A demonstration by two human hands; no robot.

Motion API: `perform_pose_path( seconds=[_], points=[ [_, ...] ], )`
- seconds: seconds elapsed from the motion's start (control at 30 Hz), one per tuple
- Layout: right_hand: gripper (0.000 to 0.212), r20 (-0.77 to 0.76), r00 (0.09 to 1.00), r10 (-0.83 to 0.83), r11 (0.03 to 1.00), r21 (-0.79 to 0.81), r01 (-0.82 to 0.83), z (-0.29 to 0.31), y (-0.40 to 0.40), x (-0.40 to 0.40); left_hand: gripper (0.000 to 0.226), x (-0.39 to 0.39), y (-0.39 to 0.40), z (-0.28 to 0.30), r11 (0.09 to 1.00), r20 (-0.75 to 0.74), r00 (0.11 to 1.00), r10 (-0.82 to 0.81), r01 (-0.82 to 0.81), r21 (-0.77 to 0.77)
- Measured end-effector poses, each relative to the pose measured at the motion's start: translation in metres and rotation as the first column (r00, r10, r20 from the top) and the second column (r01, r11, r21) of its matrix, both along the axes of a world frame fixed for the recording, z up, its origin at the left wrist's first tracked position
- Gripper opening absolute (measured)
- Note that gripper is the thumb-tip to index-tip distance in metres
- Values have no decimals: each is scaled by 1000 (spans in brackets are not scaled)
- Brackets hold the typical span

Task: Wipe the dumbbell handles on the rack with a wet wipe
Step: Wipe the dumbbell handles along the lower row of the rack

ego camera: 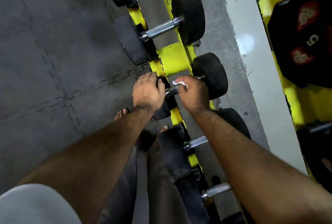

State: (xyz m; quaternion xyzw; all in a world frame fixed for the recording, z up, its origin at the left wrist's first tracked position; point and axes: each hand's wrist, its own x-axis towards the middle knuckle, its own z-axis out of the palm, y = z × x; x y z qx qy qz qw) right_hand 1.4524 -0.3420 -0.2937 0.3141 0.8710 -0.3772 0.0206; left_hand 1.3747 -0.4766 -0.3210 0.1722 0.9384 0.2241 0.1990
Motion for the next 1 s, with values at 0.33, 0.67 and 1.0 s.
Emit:
perform_pose_path(
  seconds=[0.33, 0.67, 1.0],
  points=[
    [49, 214, 818, 534, 758, 307, -576, -39, -3, 21, 49, 2, -3, -13, 998, -60, 998, -10, 13, 62],
    [61, 403, 812, 423, 692, 435, -576, -41, 14, 41, 51, 1, -3, -14, 998, -63, 998, -4, 8, 57],
    [45, 271, 874, 402, 768, 420, -484, -49, 12, 31, 50, 2, -2, -16, 997, -98, 995, 3, 4, 72]
  ],
)
